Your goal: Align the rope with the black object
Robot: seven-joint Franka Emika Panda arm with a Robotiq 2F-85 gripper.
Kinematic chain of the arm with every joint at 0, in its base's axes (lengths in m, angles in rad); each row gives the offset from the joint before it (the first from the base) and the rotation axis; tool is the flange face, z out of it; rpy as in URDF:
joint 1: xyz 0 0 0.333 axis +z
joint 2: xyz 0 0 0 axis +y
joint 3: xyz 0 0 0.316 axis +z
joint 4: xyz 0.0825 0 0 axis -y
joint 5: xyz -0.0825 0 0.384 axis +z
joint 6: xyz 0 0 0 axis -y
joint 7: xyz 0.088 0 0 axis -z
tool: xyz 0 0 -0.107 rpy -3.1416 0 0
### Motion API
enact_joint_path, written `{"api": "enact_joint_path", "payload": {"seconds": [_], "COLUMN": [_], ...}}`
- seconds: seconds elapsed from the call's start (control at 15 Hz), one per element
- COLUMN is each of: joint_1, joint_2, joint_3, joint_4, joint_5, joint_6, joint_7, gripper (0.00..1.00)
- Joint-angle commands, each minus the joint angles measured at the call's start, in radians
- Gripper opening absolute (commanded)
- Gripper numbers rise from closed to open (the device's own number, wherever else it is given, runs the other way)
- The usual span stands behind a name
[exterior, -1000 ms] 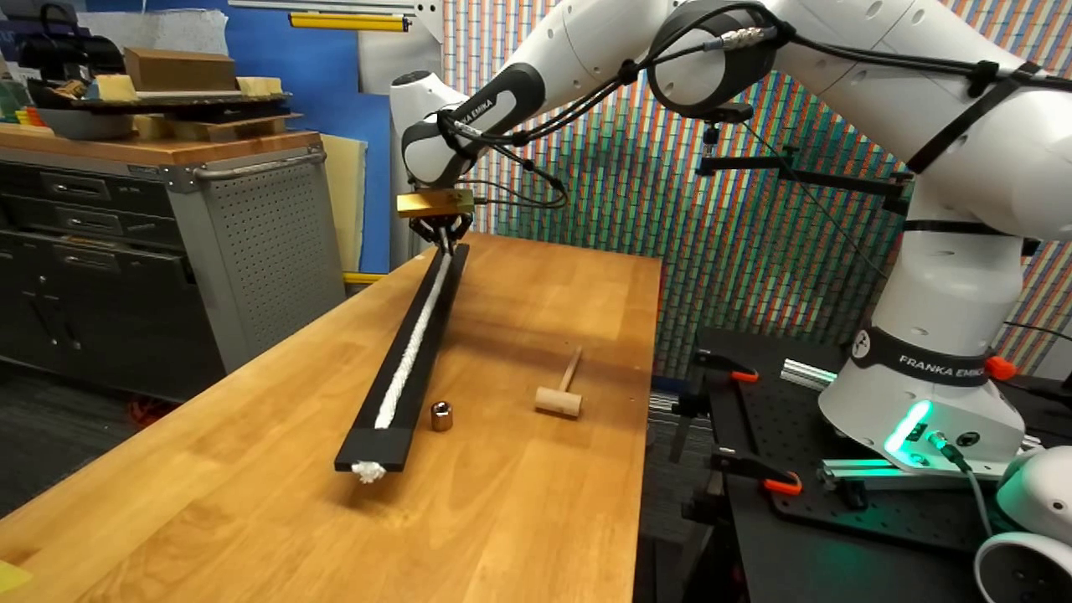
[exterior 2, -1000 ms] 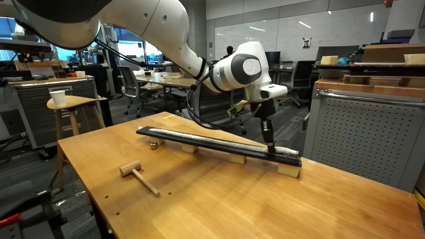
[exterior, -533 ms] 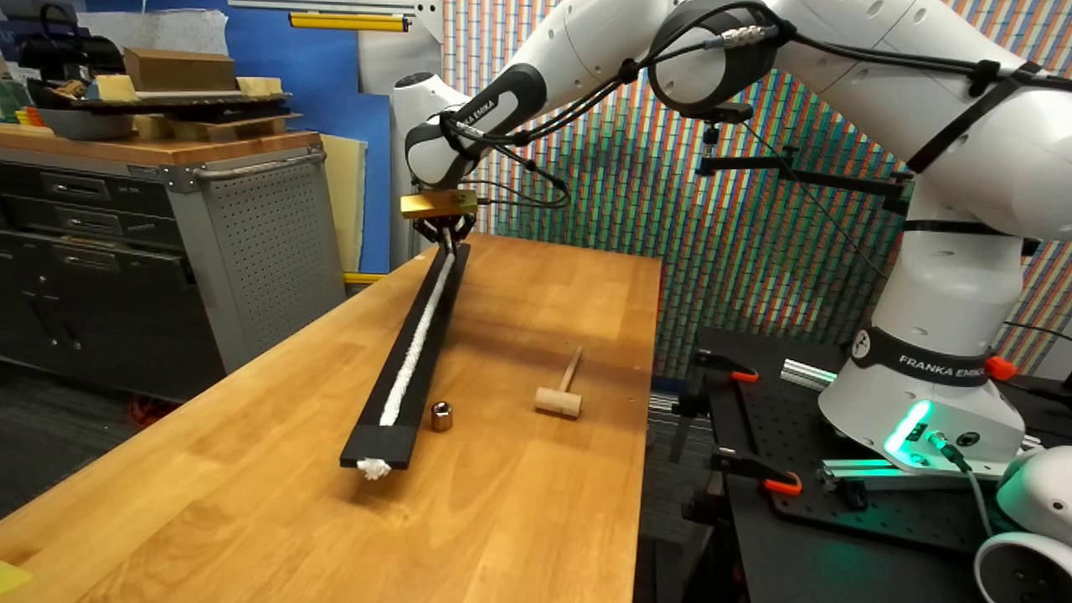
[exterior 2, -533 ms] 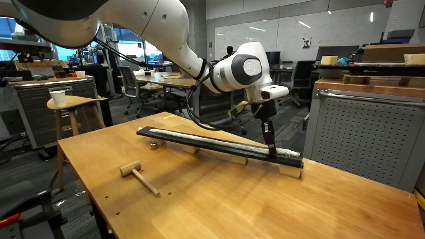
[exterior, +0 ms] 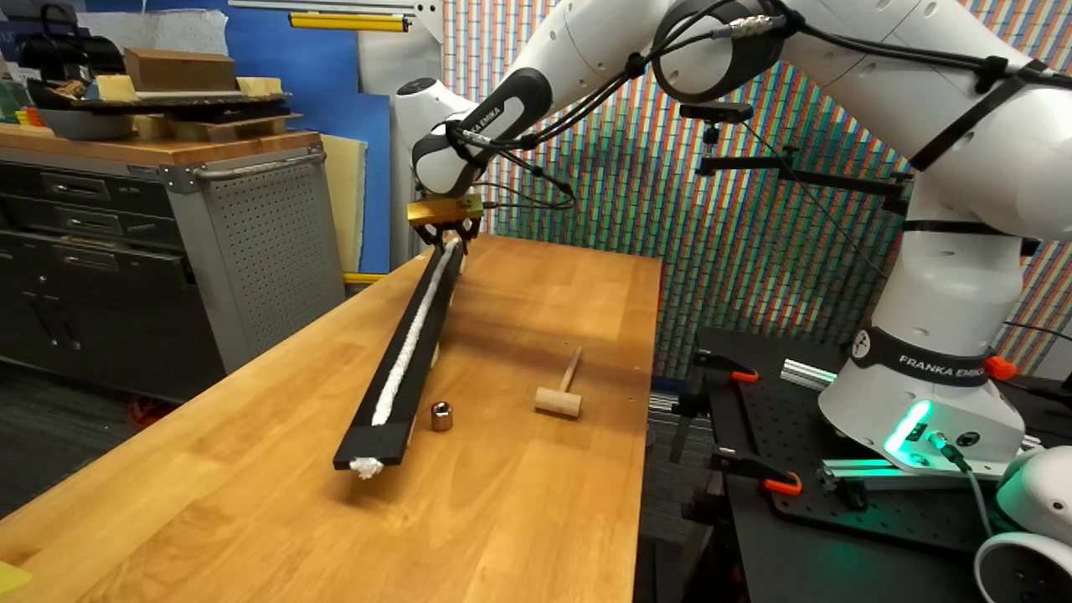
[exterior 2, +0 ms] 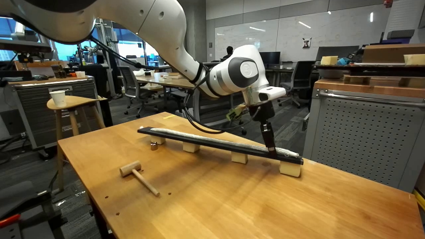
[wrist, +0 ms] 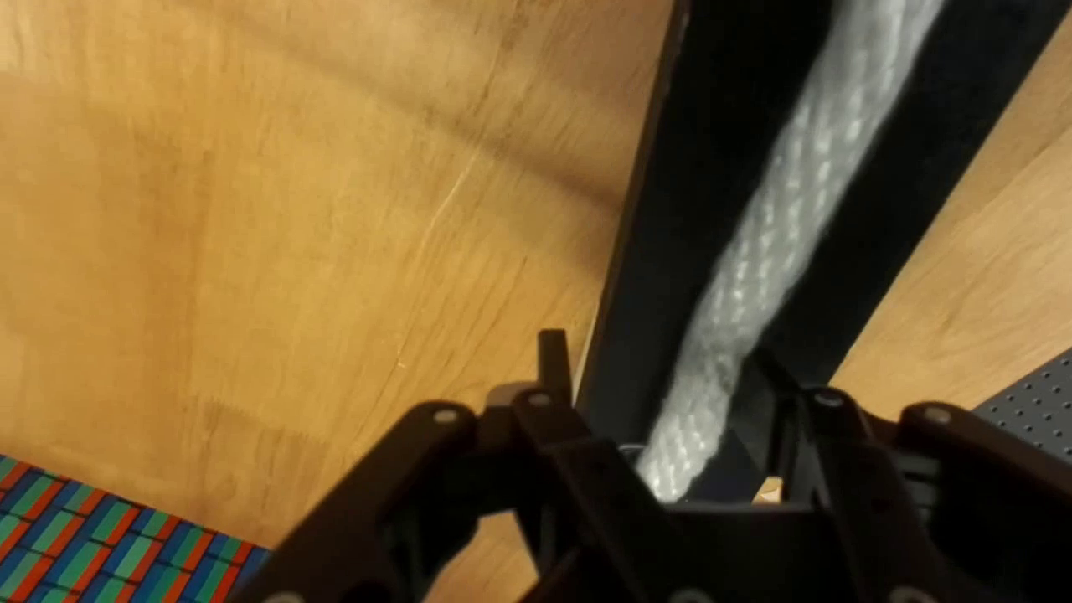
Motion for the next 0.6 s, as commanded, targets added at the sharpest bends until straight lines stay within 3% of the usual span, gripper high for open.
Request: {"api": "enact_joint_path", "payload": {"seconds": [0.0, 0.13, 0.2, 0.53], "joint_1": [0.032, 0.036, 0.038, 0.045], "joint_2": [-0.038, -0.037, -0.037, -0.04], "joint_3": [-0.03, -0.035, -0.037, -0.047], "joint_4": [-0.066, -0.071, -0.075, -0.093], "joint_5": [-0.031, -0.036, -0.035, -0.036], "joint_6": [0.05, 0.063, 0.07, 0.089], "joint_7": [0.011, 0.011, 0.011, 0.012], "gripper": [0.81, 0.97, 1.0, 1.0]}}
